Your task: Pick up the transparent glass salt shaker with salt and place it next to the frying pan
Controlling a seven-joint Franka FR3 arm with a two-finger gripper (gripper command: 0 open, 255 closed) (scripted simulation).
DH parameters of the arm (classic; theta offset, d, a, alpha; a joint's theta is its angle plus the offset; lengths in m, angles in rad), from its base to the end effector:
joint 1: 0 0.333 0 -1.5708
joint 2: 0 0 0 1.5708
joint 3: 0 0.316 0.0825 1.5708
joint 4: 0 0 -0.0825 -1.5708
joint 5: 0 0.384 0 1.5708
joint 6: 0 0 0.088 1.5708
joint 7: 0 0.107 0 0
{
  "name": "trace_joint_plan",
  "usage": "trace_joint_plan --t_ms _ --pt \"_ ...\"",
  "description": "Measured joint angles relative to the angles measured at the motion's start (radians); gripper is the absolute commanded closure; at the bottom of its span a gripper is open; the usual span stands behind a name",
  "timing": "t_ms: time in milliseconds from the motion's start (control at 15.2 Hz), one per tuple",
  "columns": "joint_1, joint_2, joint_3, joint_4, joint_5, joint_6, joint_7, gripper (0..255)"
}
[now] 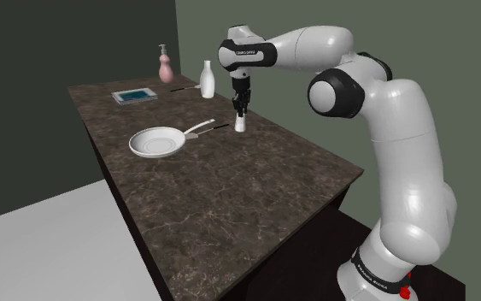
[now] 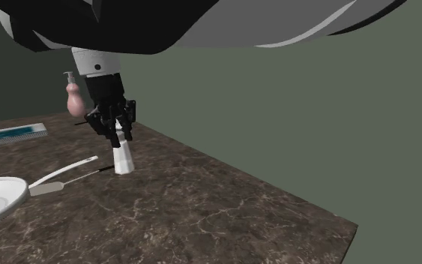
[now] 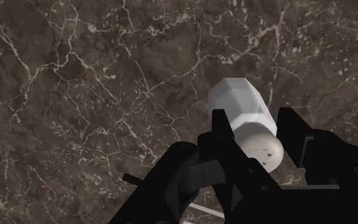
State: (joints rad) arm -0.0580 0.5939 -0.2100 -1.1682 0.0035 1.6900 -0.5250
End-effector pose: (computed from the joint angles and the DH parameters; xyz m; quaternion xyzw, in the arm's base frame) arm 0.7007 -0.1517 0.4502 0.9876 0.1432 -0.0496 0.0412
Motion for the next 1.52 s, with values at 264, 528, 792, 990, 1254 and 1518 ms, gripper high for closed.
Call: trace_joint_plan --t_ms 264,528,792,990,1254,1518 --pt "0.003 0.002 0.001 -0.052 0.0 0.054 0.003 255" --pt "0.004 0.006 0.002 -0.101 0.0 0.106 0.006 255" --pt "0.005 0.012 0.003 -0.142 0.001 0.153 0.008 255" --pt "0.006 0.021 0.004 -0.157 0.002 0.177 0.011 255" --pt "0.006 0.021 0.004 -0.159 0.002 0.179 0.01 255" --pt "0.006 0.021 0.004 -0.159 0.002 0.179 0.01 0"
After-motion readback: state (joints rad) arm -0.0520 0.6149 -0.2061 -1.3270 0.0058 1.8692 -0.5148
